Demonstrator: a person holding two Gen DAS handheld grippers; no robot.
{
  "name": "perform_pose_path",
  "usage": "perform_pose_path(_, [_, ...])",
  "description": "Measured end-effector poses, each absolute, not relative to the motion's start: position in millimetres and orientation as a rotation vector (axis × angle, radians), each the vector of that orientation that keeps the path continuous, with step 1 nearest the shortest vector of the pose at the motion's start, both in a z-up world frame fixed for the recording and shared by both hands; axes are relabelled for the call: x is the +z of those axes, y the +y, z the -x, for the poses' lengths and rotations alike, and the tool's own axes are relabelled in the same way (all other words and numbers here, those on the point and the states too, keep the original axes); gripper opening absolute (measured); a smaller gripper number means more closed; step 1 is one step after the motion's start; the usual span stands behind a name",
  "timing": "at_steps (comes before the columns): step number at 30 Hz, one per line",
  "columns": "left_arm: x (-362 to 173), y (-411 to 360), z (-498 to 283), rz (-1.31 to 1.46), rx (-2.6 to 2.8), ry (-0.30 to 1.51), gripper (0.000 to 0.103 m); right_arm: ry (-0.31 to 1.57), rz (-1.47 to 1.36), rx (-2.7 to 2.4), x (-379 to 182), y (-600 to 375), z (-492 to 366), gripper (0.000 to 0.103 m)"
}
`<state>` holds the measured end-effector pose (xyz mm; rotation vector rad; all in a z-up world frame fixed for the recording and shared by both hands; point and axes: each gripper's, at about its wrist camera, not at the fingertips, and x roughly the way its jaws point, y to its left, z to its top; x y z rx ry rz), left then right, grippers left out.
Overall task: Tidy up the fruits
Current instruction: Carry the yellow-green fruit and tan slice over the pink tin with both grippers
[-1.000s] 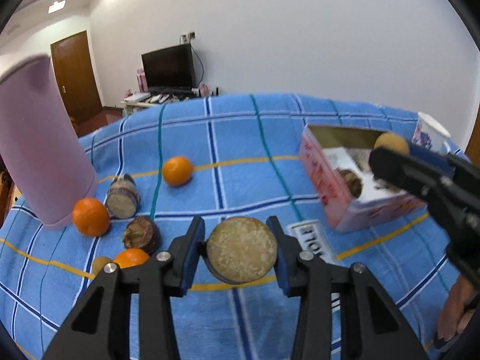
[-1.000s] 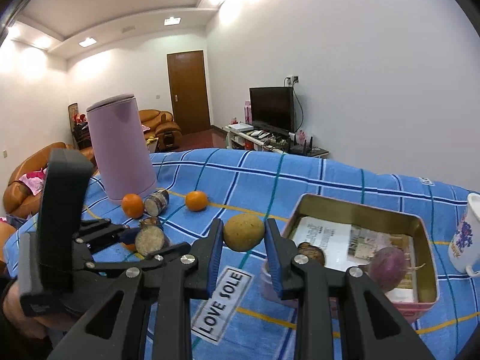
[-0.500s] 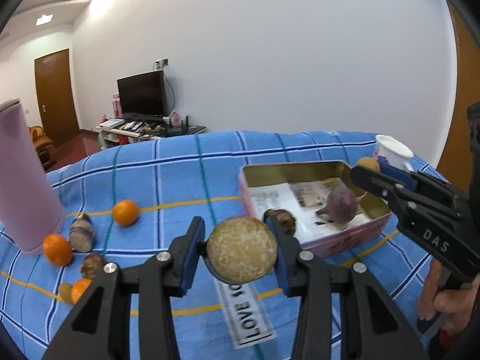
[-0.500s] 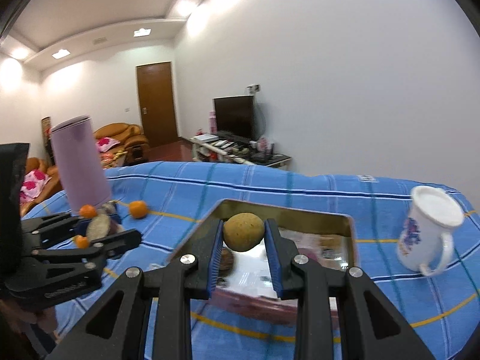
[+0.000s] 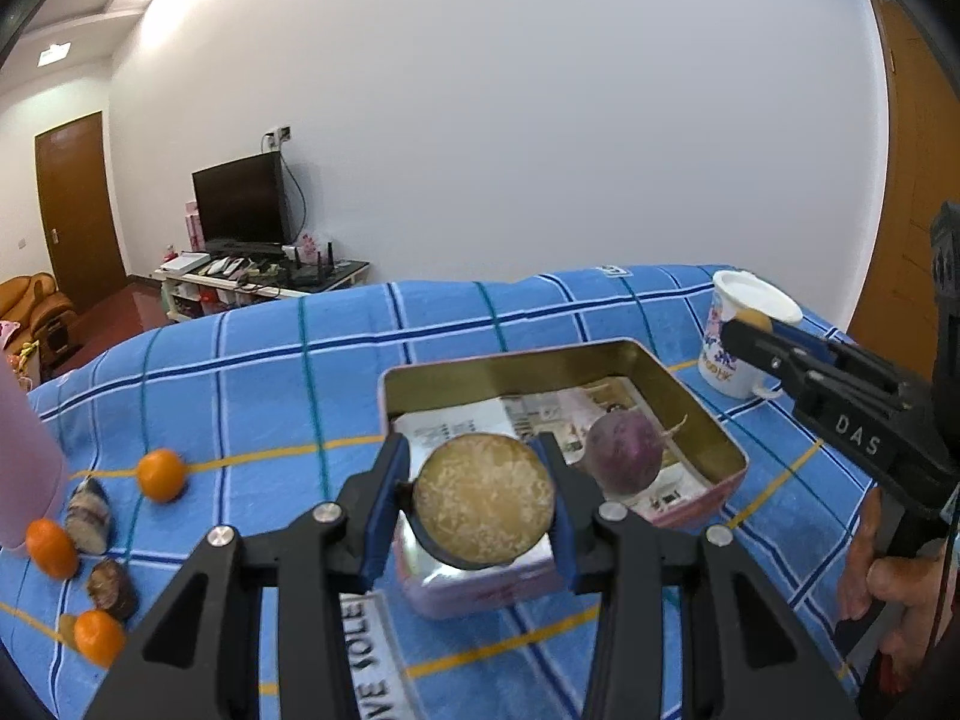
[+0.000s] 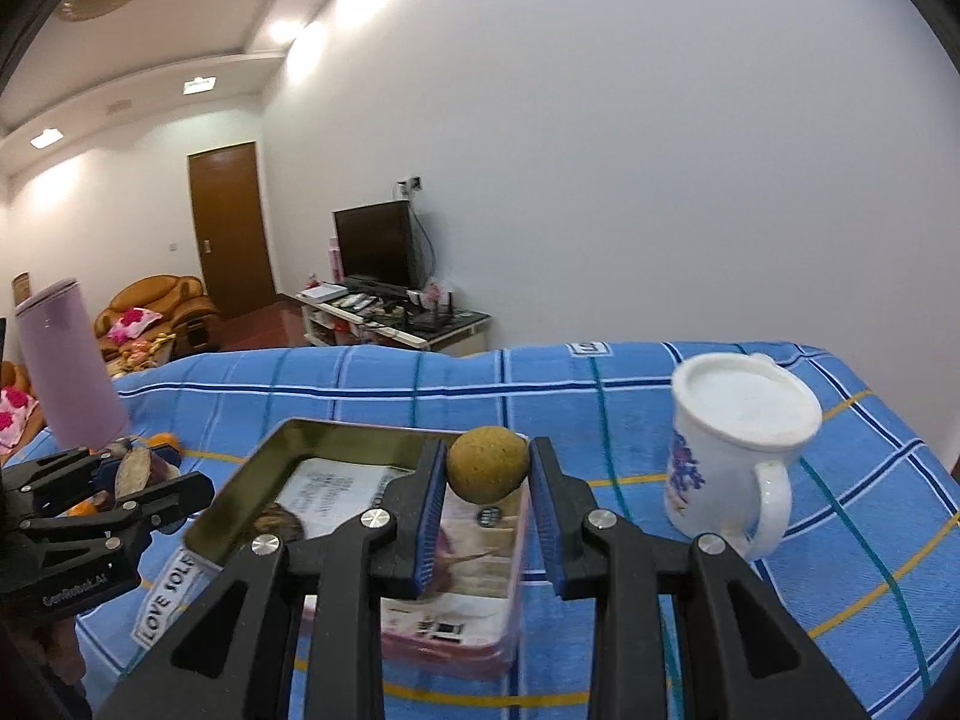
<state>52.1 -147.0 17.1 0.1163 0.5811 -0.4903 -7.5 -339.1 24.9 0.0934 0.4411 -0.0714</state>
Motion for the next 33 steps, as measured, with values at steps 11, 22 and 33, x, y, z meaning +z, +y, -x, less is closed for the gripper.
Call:
perform_pose_path(11, [-1,-189,-78,-0.117,-0.486,0.624,0.044,0.518,-0.054,-0.089,6,-336,-21,0.030])
perform_pose_path(22, [-17,-200,-97,-0.097,-0.469,0.674,0.044,0.605,-0.072,-0.053,-11,-336,-54,0.030])
perform_pose_path(33, [-20,-200,-105,-0.093,-0.458,0.695,0.044,0.640,-0.065,-0.003,-15,-330,-61,0.030])
